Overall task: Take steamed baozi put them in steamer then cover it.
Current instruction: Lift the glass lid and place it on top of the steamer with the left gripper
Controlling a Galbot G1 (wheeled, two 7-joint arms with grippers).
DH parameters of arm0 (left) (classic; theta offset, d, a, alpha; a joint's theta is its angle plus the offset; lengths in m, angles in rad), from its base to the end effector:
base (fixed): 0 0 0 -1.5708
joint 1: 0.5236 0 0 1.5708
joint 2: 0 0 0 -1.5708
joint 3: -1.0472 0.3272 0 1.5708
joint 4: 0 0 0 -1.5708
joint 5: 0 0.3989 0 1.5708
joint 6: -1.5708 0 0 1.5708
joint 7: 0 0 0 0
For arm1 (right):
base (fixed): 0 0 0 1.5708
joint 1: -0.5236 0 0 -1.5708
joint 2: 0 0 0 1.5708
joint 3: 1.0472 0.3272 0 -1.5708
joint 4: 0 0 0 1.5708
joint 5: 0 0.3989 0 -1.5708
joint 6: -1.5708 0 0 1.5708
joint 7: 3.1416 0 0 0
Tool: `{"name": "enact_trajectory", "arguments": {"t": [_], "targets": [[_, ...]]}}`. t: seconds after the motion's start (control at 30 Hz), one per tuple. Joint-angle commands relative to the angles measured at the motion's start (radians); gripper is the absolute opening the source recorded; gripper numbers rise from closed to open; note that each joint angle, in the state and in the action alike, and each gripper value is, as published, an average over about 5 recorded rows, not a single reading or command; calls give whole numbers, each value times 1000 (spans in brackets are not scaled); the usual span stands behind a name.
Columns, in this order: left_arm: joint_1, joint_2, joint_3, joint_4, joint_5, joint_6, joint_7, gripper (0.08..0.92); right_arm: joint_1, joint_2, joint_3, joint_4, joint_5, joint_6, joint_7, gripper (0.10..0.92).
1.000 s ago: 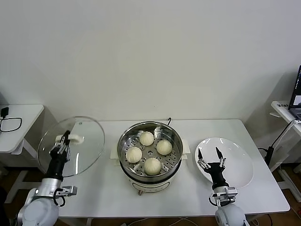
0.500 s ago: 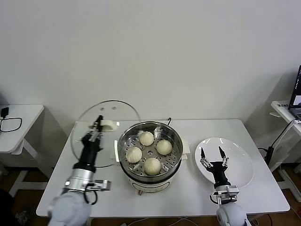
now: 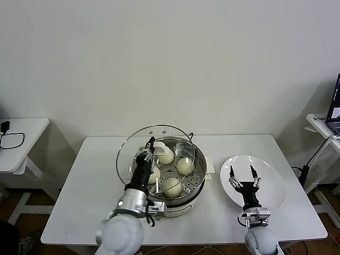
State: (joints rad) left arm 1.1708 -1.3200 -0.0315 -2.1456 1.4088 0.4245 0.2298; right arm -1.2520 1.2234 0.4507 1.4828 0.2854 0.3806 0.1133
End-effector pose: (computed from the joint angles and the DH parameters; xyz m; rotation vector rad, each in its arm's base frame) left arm 0.2748 -0.1259 -0.1814 0.1045 2.2383 1.9467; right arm 0.3167 -0.0961 -0.4237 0.0835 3.0675 -0.0710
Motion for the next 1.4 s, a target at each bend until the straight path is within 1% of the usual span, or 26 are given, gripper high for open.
{"name": "enact_trajectory", "arguments": {"t": [0.03, 0.47, 0.77, 0.97, 1.4], "targets": [[-58, -86, 116, 94, 176, 94, 127, 186, 1, 5, 7, -15, -8, -1, 3, 823], [-82, -127, 118, 203, 178, 105, 74, 186, 12, 6, 8, -30, -14, -7, 7, 823], [-90, -141, 115, 249, 178, 100, 29, 186, 17, 6, 8, -30, -14, -8, 7, 823], [-86, -143, 114, 255, 177, 103, 10, 186, 21, 4, 7, -36, -14, -8, 7, 823], [-80, -144, 118, 267, 195, 95, 5, 186, 28, 6, 5, -44, -15, -7, 6, 823]]}}
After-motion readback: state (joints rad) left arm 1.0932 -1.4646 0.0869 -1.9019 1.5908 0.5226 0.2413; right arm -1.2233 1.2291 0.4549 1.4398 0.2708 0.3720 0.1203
